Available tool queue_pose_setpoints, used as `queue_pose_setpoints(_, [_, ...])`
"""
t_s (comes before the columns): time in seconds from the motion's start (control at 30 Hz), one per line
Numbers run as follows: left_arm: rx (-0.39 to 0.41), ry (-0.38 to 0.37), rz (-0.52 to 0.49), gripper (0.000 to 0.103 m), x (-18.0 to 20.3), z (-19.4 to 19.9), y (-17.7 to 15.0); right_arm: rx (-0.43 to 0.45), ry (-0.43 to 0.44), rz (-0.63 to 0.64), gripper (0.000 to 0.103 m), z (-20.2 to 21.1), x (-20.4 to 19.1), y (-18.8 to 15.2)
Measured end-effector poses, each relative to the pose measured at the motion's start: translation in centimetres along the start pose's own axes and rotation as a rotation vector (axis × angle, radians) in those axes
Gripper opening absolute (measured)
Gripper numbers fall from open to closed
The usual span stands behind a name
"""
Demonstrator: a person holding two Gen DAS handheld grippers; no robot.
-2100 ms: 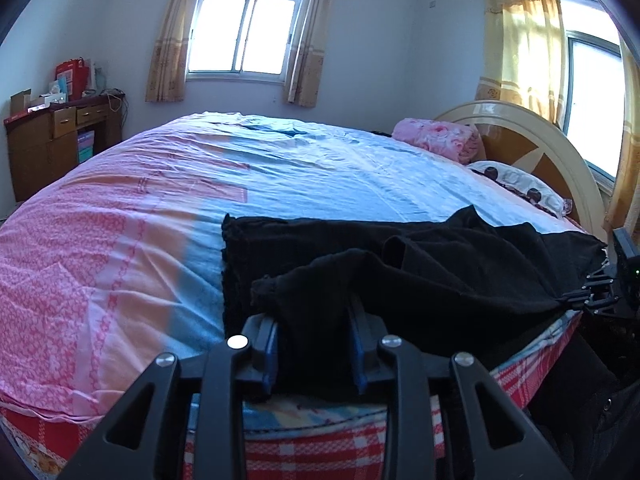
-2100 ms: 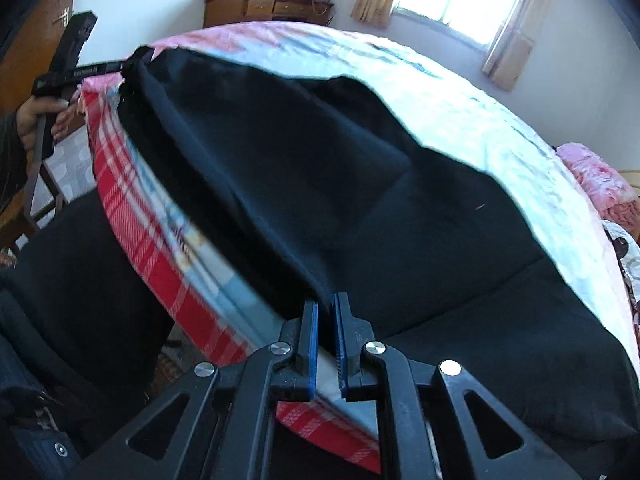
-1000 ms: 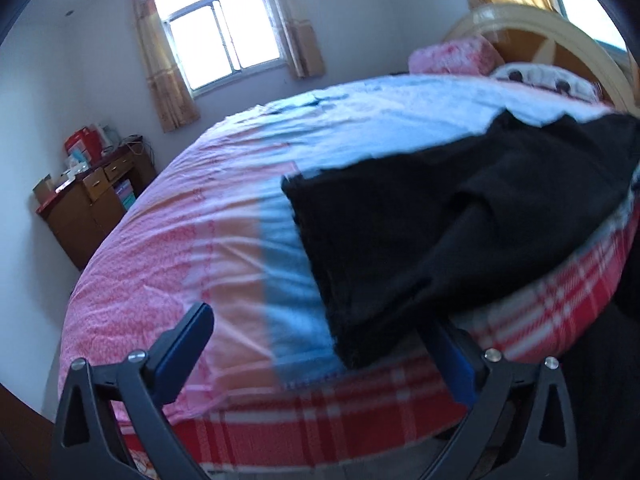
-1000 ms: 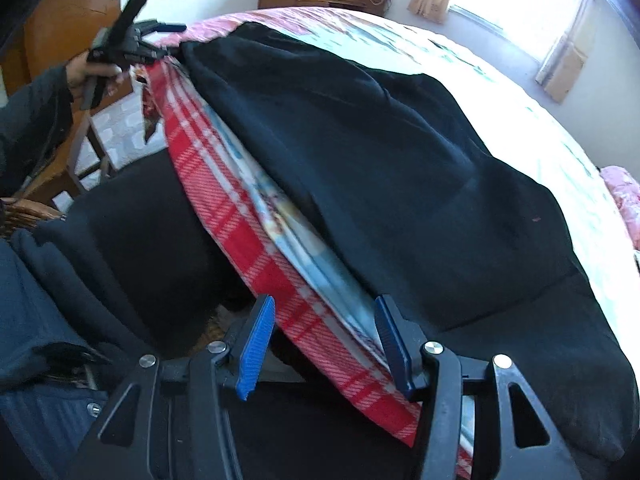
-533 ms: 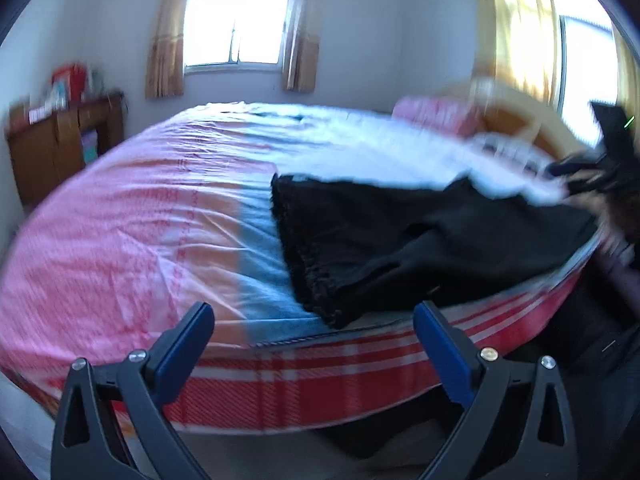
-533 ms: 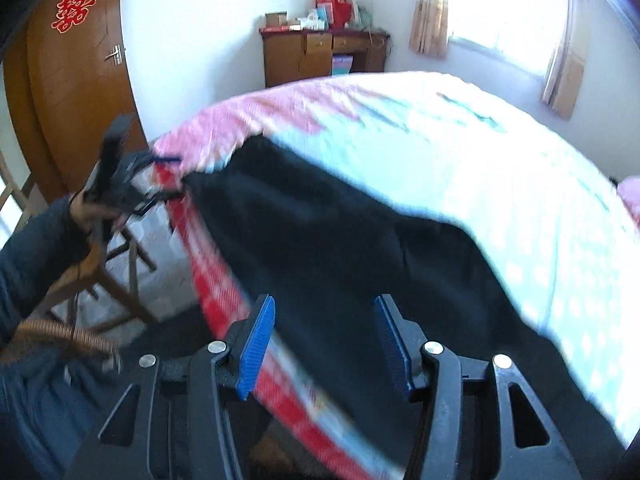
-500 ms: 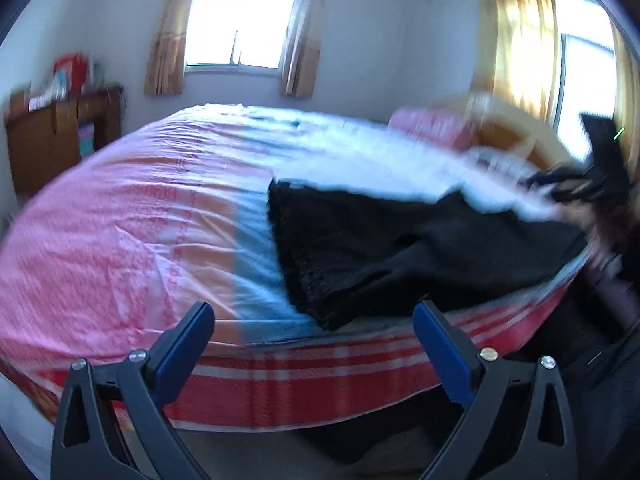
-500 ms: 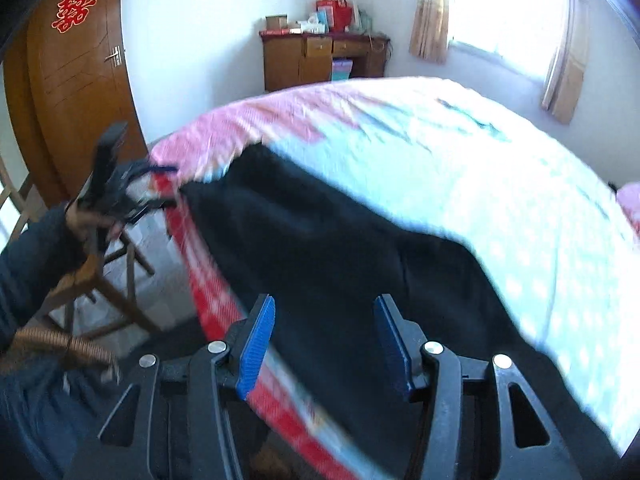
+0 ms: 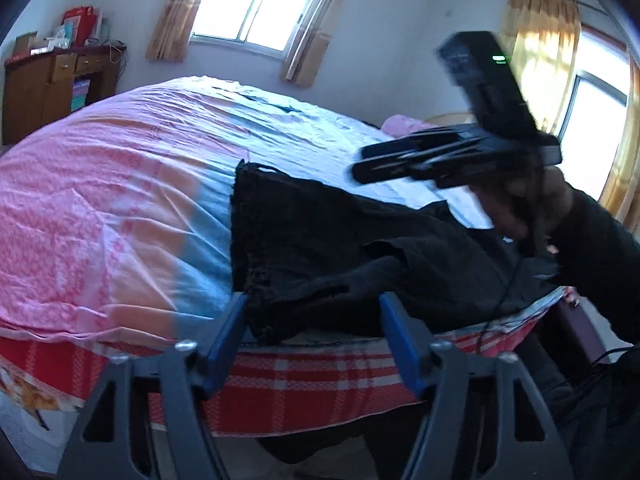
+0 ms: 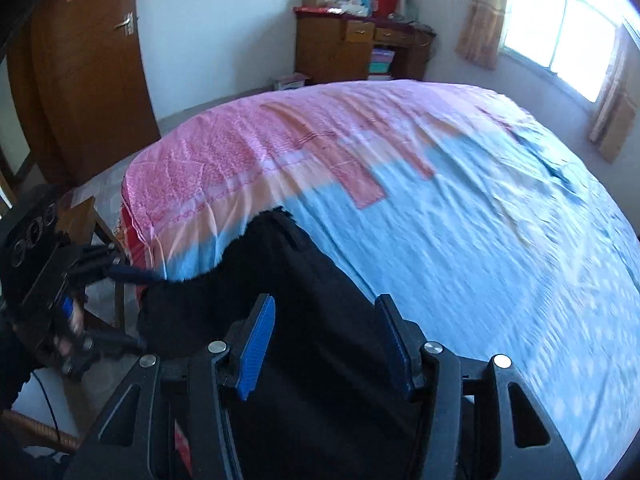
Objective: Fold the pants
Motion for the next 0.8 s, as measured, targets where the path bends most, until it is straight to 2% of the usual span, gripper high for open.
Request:
queue_pose_setpoints(0.07, [-0.022, 0.023, -0.023, 0.059, -0.1, -0.7, -0.3, -0.033, 0.012, 0.047, 0.054, -1.9, -0.8, 0.6])
queue_pose_setpoints(0.1, [-0.031, 0.031, -0.051, 0.051, 0.1, -1.0, -0.6, -0.059, 0.0, 0.073, 0.054, -3.0, -1.0, 0.9])
queue_pose_setpoints(0.13, [-0.034, 0.034, -0.076, 0.047, 0.3, -1.2, -0.7, -0.081, -0.007, 0.09, 0.054, -3.8, -1.1, 0.9])
queue_pose_setpoints(0.2, [-0.029, 0.053, -0.109, 0.043, 0.7, -1.5, -0.7, -0.12, -0.003, 0.104, 0.053, -5.3, -0.8, 1.0])
queue_pose_setpoints(0.23, [-0.024, 0.057, -0.12, 0.041, 0.8, -1.5, -0.5, -0.13, 0.006, 0.1, 0.041, -5.9, -0.5, 0.9])
queue_pose_setpoints(0.3, [-0.018, 0.08, -0.158, 0.038, 1.3, -1.7, 0.0, -0.14, 0.045, 0.078, 0.03, -6.1, -0.2, 0.8])
queue_pose_setpoints(0.43, [-0.009, 0.114, -0.227, 0.035, 2.0, -2.1, 1.6, -0.105, 0.039, 0.072, 0.01, -5.4, 0.2, 0.9])
queue_pose_setpoints(0.57, [-0.014, 0.138, -0.285, 0.034, 2.1, -2.6, 2.5, -0.036, 0.031, 0.001, 0.009, -3.9, 2.0, 2.0])
queue_pose_setpoints(0.7, [-0.057, 0.125, -0.249, 0.034, 0.7, -3.4, 1.3, -0.068, 0.037, -0.007, 0.01, -6.0, 2.0, 1.7])
queue_pose_setpoints(0.77, [-0.04, 0.115, -0.237, 0.037, 0.3, -2.9, 0.7, -0.06, 0.039, -0.017, 0.017, -6.6, 2.0, 1.4])
queue_pose_setpoints(0.8, [-0.035, 0.121, -0.234, 0.042, 0.2, -2.7, 0.5, -0.057, 0.036, -0.025, 0.026, -6.6, 2.3, 1.5])
Point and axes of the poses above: each gripper's, at about its wrist camera, not at the fingertips, and z roughly against the way its jaws point, x to its right, y to its top, the point moved 2 cm from there along -z, roughly the way its jaws point
